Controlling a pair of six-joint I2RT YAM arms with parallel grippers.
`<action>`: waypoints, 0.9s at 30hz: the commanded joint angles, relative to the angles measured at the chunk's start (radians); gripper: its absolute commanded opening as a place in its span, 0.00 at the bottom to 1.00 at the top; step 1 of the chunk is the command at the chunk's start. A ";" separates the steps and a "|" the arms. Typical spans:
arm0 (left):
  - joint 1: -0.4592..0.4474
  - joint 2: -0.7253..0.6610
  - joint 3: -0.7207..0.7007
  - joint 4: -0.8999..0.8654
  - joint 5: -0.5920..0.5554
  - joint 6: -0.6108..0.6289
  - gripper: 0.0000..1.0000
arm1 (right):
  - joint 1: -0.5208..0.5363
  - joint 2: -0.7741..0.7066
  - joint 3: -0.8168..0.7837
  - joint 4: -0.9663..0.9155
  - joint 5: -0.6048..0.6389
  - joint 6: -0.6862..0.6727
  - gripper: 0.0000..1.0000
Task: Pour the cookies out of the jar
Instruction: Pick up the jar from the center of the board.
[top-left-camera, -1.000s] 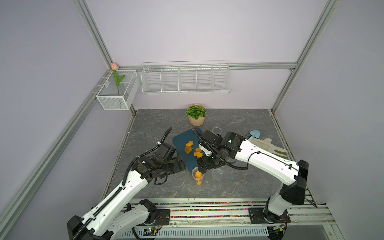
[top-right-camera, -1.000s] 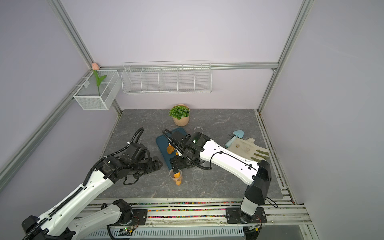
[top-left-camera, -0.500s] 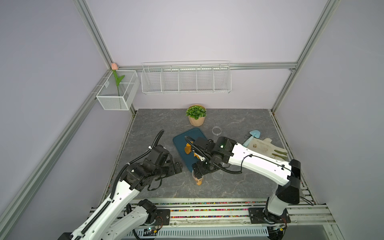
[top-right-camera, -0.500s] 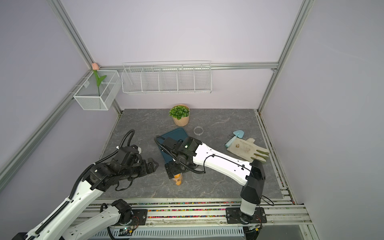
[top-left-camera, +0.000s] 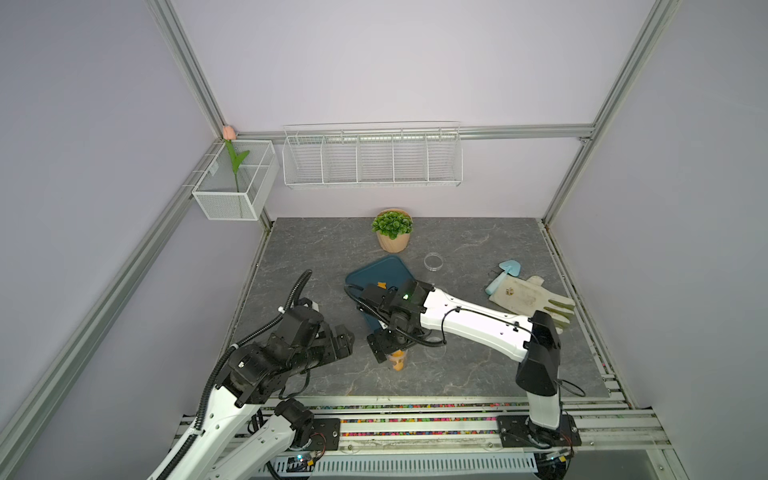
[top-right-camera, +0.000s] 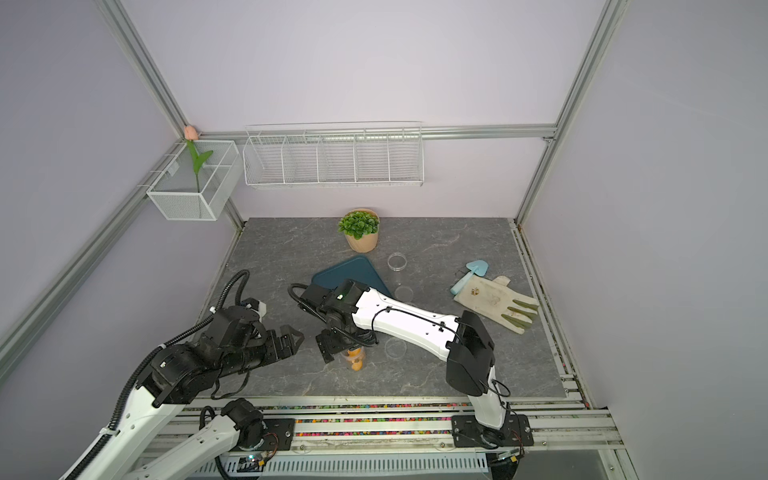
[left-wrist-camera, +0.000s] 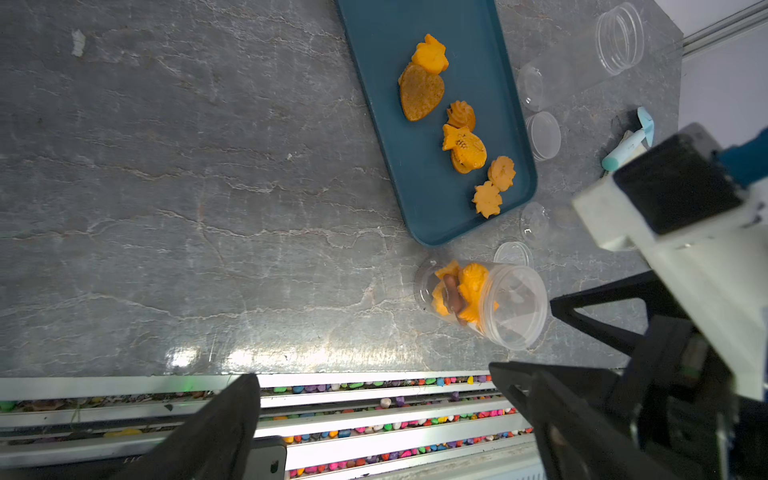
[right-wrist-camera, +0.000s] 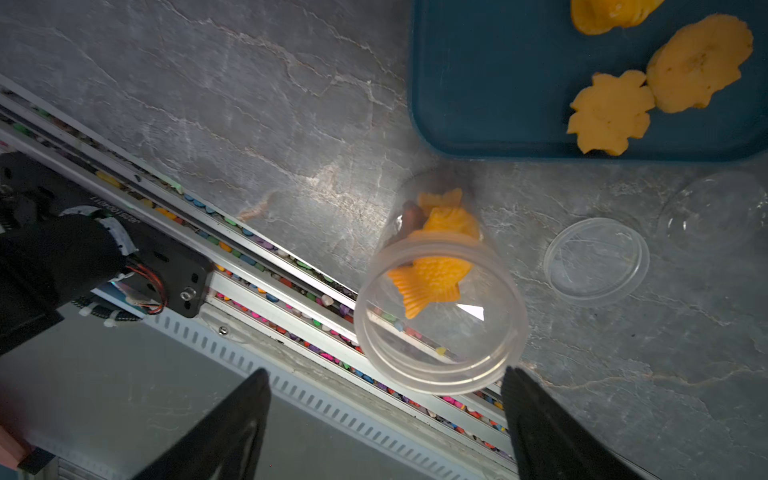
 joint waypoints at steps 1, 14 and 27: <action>0.006 -0.022 0.030 -0.066 -0.031 0.014 1.00 | 0.006 0.020 0.024 -0.069 0.034 -0.006 0.89; 0.006 -0.027 0.044 -0.078 -0.041 0.008 1.00 | 0.006 0.072 0.020 -0.066 0.032 -0.029 0.89; 0.006 -0.057 0.047 -0.114 -0.052 -0.003 1.00 | -0.002 0.123 0.012 -0.065 0.034 -0.048 0.96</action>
